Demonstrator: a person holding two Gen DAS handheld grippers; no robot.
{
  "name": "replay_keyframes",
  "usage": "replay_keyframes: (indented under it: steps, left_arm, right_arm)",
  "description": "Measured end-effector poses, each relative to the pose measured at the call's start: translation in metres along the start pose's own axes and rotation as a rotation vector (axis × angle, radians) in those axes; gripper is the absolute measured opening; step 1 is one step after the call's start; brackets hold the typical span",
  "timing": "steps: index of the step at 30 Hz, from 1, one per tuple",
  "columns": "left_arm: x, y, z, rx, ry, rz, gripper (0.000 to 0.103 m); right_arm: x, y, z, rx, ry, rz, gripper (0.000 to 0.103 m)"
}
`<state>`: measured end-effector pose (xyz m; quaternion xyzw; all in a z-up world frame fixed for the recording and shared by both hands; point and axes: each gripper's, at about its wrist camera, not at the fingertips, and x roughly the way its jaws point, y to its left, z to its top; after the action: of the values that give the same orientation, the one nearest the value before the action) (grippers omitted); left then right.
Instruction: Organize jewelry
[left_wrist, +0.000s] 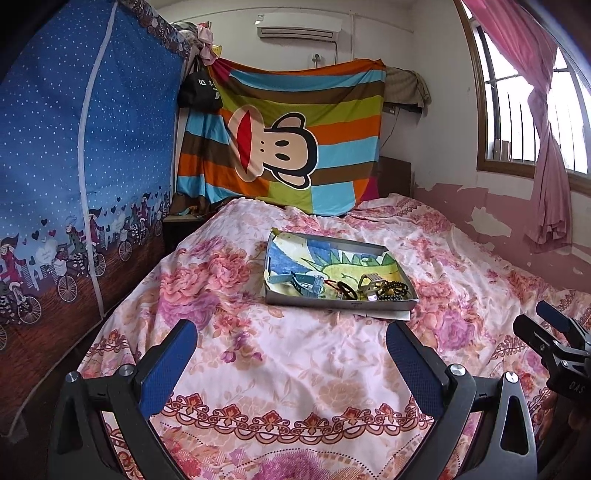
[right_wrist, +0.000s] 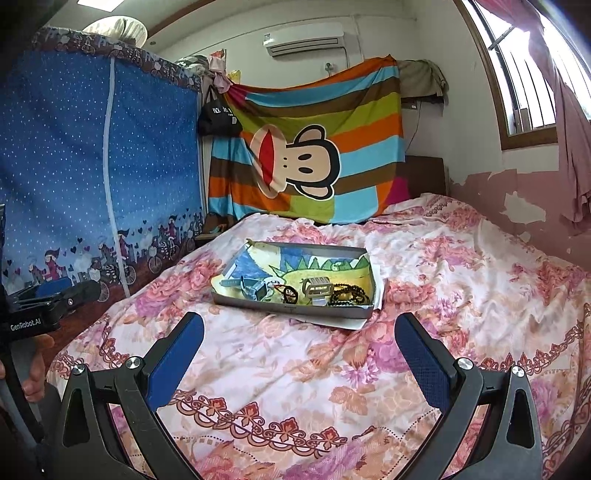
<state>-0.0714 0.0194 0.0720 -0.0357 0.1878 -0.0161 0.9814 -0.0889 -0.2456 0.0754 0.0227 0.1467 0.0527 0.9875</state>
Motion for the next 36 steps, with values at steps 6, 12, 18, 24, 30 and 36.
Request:
replay_keyframes:
  steps: [6,12,18,24,30,36]
  left_arm:
    - [0.0007,0.0015,-0.003,0.0,0.008,0.002,0.103]
    - [0.0014,0.0026,-0.0043,0.0,0.011,0.004,0.103]
    - [0.0012,0.0037,-0.0054,0.001,0.01,0.006,0.103]
    - [0.001,0.0035,-0.0051,-0.001,0.011,0.005,0.103]
    - [0.0008,0.0039,-0.0056,0.0,0.011,0.004,0.103]
    - [0.0004,0.0051,-0.0064,0.001,0.01,0.006,0.103]
  right_arm:
    - [0.0031,0.0015,-0.0038,0.003,0.016,0.001,0.102]
    - [0.0035,0.0012,-0.0057,0.004,0.02,0.001,0.102]
    - [0.0043,0.0009,-0.006,0.006,0.023,0.002,0.102]
    - [0.0047,0.0015,-0.0071,0.007,0.025,0.001,0.102]
    - [0.0045,0.0014,-0.007,0.006,0.024,0.001,0.102]
    - [0.0048,0.0011,-0.0068,0.008,0.025,0.002,0.102]
